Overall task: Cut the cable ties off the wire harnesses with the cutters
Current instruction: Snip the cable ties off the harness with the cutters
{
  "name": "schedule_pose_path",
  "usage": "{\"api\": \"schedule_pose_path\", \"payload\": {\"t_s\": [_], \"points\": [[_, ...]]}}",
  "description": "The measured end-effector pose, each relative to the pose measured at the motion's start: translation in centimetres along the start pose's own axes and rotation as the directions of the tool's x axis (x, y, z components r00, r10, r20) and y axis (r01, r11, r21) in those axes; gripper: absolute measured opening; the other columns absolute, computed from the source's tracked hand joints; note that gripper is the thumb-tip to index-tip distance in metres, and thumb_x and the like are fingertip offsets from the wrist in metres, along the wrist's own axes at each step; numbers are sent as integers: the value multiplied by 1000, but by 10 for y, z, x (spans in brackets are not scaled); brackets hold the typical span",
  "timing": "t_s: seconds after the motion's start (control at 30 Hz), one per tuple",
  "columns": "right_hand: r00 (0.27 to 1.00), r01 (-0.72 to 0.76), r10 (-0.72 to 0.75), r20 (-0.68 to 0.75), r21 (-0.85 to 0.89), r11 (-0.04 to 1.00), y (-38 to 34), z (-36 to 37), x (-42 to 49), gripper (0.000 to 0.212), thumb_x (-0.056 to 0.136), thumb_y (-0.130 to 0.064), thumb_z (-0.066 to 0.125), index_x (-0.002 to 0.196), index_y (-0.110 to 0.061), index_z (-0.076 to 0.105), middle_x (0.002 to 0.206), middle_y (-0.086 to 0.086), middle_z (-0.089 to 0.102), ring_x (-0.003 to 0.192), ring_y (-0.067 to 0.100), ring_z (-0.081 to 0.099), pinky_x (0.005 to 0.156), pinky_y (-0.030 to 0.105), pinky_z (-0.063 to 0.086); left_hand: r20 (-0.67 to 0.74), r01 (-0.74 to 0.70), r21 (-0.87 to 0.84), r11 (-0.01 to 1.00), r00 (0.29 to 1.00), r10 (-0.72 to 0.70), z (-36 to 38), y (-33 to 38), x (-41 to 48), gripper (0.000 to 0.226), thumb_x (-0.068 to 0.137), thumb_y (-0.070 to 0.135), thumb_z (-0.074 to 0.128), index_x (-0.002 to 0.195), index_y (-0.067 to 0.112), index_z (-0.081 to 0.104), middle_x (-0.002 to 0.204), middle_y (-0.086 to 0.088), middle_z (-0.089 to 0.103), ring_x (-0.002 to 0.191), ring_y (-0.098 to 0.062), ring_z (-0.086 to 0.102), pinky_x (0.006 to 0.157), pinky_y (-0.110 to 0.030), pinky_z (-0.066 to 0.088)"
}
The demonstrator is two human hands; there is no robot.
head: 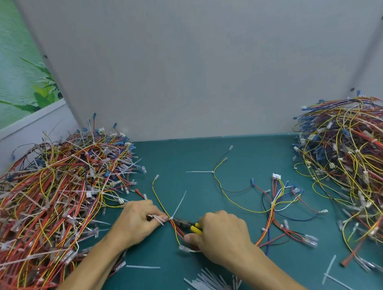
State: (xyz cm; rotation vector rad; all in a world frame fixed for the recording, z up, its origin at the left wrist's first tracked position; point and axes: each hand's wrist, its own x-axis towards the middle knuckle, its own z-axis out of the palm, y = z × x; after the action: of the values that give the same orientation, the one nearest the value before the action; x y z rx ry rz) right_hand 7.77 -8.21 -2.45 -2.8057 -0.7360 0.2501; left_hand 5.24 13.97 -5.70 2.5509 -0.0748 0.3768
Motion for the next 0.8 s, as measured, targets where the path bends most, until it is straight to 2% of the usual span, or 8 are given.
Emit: {"api": "schedule_pose_path", "payload": {"t_s": [0.2, 0.4, 0.57, 0.63, 0.73, 0.8], "points": [[1000, 16, -16, 12, -37, 999, -4, -1, 3, 47, 89, -64, 45, 79, -18, 46, 102, 12, 64, 95, 31, 61, 65, 32, 32, -3, 6, -8, 1000, 1000, -6, -1, 1, 0, 13, 75, 36, 73, 72, 24, 78, 64, 3, 67, 61, -14, 63, 60, -36, 49], [999, 32, -32, 3, -55, 998, -7, 0, 10, 51, 90, -62, 45, 98, -14, 60, 107, 12, 62, 99, 33, 60, 67, 34, 34, -3, 33, -22, 999, 999, -33, -1, 1, 0, 16, 72, 40, 70, 70, 26, 77, 62, 2, 66, 60, -16, 63, 58, -40, 50], [999, 44, -43, 21, -61, 997, -12, -1, 14, 46, 91, -57, 45, 99, -14, 61, 107, 12, 62, 99, 34, 60, 67, 34, 34, 11, 39, -2, 999, 999, -38, -2, 3, -1, 7, 75, 32, 76, 70, 27, 77, 62, 3, 65, 60, -14, 62, 58, -41, 50], [998, 53, -52, 28, -61, 997, -13, -1, 14, 45, 92, -55, 45, 98, -14, 61, 106, 13, 62, 98, 34, 60, 66, 33, 33, 11, 45, -11, 999, 999, -45, -2, 5, -1, 13, 74, 38, 72, 70, 27, 77, 62, 3, 65, 60, -15, 62, 59, -40, 50], [997, 65, -64, 37, -42, 997, -13, -1, 13, 41, 92, -50, 46, 96, -12, 62, 104, 14, 62, 96, 34, 60, 65, 33, 32, 5, 40, -49, 998, 999, -40, -3, 7, -1, 35, 71, 55, 60, 69, 25, 78, 62, 1, 66, 60, -17, 63, 59, -38, 49], [996, 74, -72, 57, -36, 997, -13, 0, 12, 39, 93, -48, 46, 92, -12, 61, 103, 14, 62, 96, 34, 60, 64, 33, 33, 6, 39, -53, 998, 999, -38, -4, 8, -1, 40, 69, 58, 56, 69, 25, 78, 62, 1, 66, 59, -17, 62, 59, -39, 49]]}}
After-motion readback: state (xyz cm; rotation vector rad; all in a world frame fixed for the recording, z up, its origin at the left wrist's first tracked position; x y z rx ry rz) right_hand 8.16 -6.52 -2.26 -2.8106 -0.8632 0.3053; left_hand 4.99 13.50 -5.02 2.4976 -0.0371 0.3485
